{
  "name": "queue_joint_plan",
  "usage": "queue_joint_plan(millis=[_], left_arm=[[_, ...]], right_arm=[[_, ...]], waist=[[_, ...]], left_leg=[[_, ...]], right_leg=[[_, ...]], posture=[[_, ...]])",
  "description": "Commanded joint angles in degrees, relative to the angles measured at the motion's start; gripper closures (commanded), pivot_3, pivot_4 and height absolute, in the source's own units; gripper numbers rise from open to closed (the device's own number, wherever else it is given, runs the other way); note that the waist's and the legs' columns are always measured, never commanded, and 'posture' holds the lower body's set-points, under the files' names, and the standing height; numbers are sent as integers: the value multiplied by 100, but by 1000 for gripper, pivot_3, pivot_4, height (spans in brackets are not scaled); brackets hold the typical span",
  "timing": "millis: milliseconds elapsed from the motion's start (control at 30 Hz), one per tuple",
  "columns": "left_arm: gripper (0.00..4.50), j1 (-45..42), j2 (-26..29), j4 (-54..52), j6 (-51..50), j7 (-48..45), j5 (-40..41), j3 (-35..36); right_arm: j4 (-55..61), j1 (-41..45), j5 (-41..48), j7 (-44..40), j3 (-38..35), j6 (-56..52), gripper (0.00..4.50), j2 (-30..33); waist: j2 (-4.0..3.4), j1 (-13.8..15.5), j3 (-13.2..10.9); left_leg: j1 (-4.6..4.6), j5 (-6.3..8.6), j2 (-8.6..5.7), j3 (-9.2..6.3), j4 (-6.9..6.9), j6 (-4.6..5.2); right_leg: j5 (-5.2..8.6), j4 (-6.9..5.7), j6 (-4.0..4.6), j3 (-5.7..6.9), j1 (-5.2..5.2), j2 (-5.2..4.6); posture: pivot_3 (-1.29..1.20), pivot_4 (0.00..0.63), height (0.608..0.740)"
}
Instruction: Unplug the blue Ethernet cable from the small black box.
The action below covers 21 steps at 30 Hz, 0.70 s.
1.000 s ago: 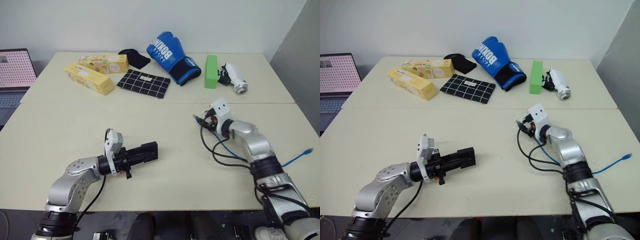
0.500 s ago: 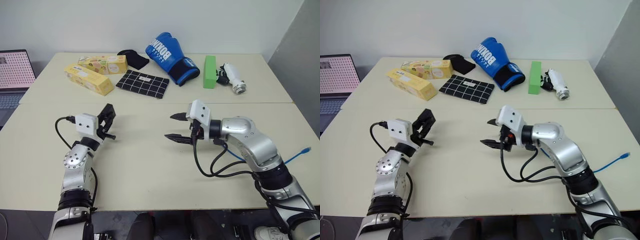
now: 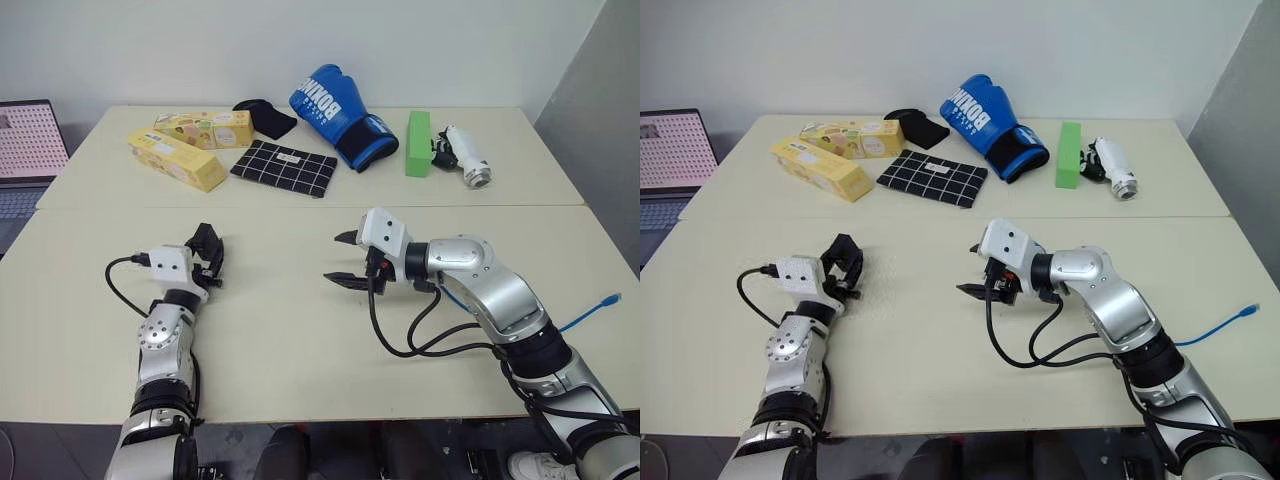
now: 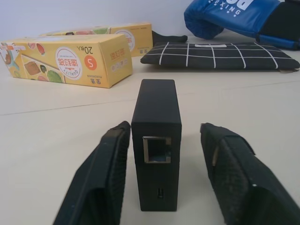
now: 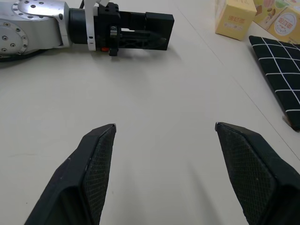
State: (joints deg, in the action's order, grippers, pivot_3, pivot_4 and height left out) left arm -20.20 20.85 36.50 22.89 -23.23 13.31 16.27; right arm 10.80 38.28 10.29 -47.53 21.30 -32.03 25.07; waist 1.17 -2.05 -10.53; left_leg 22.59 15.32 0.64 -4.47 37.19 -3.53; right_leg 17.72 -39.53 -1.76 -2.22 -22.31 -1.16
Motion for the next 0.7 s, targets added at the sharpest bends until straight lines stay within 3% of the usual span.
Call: queue_joint_plan(millis=[33, 233, 333, 533, 700], left_arm=[[1163, 791, 32, -1244, -659, 2, 95, -69], [1163, 2281, 403, -3750, -2264, -276, 720, 2], [1163, 2881, 1000, -4590, -3259, -447, 797, 162], [1163, 3122, 1875, -5235, -4065, -849, 1099, 706], [1163, 2948, 2288, -5262, -4408, -1315, 1461, 1022]], right_arm=[[213, -22, 35, 29, -146, -92, 889, -6], [412, -425, 71, 332, -388, -367, 889, 2], [485, -736, 98, 384, -692, -438, 889, 226], [367, -1052, 216, 157, -1336, -395, 889, 882], [278, -1175, 548, -300, -1768, -500, 889, 1451]], waist=[[0, -32, 0], [2, -43, 1], [2, -17, 1], [1, 45, 0], [1, 28, 0]], left_leg=[[0, 0, 4, 1, -1, 0], [-1, 1, 17, -3, -5, 0], [-2, 0, 15, -12, -8, 0], [-8, 0, 1, -13, -8, 0], [-12, 0, 4, -2, -12, 1]], right_leg=[[0, -1, 0, -4, 0, -1], [0, 0, 1, -7, 1, -9], [1, -3, 2, -5, 3, -9], [2, -6, 2, 4, 13, 1], [2, -2, 2, 1, 12, 7]], posture=[[0, 150, 740], [0, 150, 740], [0, 150, 740], [0, 150, 740], [0, 150, 740]])
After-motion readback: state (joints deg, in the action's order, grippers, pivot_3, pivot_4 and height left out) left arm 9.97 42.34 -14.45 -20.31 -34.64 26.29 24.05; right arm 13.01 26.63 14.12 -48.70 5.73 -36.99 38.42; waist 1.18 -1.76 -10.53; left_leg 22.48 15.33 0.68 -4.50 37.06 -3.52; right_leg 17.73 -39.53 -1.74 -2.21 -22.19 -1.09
